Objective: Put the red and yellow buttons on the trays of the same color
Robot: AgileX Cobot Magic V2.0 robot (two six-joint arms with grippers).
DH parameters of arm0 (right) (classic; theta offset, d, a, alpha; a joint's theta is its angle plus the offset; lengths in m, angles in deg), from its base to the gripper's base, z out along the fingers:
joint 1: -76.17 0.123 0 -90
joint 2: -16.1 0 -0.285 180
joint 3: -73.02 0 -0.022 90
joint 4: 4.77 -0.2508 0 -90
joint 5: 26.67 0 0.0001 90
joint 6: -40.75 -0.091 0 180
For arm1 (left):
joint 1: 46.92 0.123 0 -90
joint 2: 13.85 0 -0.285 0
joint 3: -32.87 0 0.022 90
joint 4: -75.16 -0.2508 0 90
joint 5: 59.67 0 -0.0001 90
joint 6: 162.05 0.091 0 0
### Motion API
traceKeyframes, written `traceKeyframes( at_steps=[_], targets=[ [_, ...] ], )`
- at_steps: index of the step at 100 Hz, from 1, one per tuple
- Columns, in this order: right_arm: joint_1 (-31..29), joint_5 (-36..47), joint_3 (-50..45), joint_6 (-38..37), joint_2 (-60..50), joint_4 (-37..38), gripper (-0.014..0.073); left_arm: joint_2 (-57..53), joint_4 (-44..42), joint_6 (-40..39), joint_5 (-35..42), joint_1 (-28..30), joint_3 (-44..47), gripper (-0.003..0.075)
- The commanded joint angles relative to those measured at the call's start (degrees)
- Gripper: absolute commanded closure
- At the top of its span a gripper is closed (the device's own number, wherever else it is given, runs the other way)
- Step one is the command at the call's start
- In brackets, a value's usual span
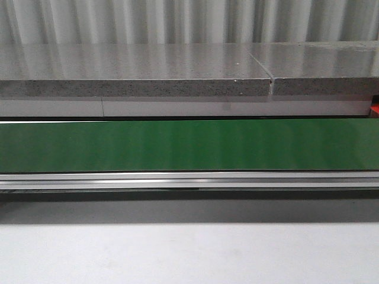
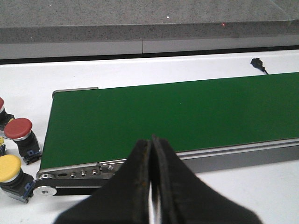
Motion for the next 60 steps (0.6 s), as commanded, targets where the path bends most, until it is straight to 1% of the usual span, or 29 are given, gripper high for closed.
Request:
traceKeyframes(
  at_steps=[1, 7, 19, 41, 46, 51, 55, 56, 58, 59, 60],
  targets=[
    [0.0, 2.0, 1.1, 1.3, -2.3, -0.4, 0.0057, 0.5, 0.8, -0.5, 3.8, -0.5, -1.6, 0.0741],
    [0.0, 2.2, 1.1, 1.3, -2.3, -0.4, 0.0036, 0.5, 0.8, -0.5, 3.8, -0.5, -1.6, 0.0741],
    [0.0, 3.0, 1.1, 1.3, -3.2, -0.4, 0.0038, 0.5, 0.8, -0.5, 3.8, -0.5, -1.6, 0.0741],
    [0.2, 5.3, 1.1, 2.0, -10.5, 1.4, 0.0048, 0.5, 0.8, -0.5, 3.8, -0.5, -1.6, 0.0741],
    [0.9, 5.4, 1.1, 3.0, -12.4, 1.6, 0.0087, 0.5, 0.8, -0.5, 3.8, -0.5, -1.6, 0.0741],
    [2.0, 5.5, 1.1, 4.0, -14.2, 1.6, 0.0166, 0.5, 0.8, -0.5, 3.8, -0.5, -1.6, 0.0741],
    [2.9, 5.4, 1.1, 4.5, -15.6, 1.6, 0.0259, 0.5, 0.8, -0.5, 3.8, -0.5, -1.6, 0.0741],
    [3.2, 5.4, 1.1, 4.4, -15.8, 1.6, 0.0293, 0.5, 0.8, -0.5, 3.8, -0.5, -1.6, 0.0741],
    [3.8, 5.3, 1.1, 4.6, -16.5, 1.8, 0.0328, 0.5, 0.8, -0.5, 3.8, -0.5, -1.6, 0.0741],
    [4.0, 5.3, 1.1, 4.7, -16.8, 1.8, 0.0363, 0.5, 0.8, -0.5, 3.8, -0.5, -1.6, 0.0741],
    [4.4, 5.3, 1.1, 4.8, -17.2, 1.8, 0.0379, 0.5, 0.8, -0.5, 3.8, -0.5, -1.6, 0.0741]
  ],
)
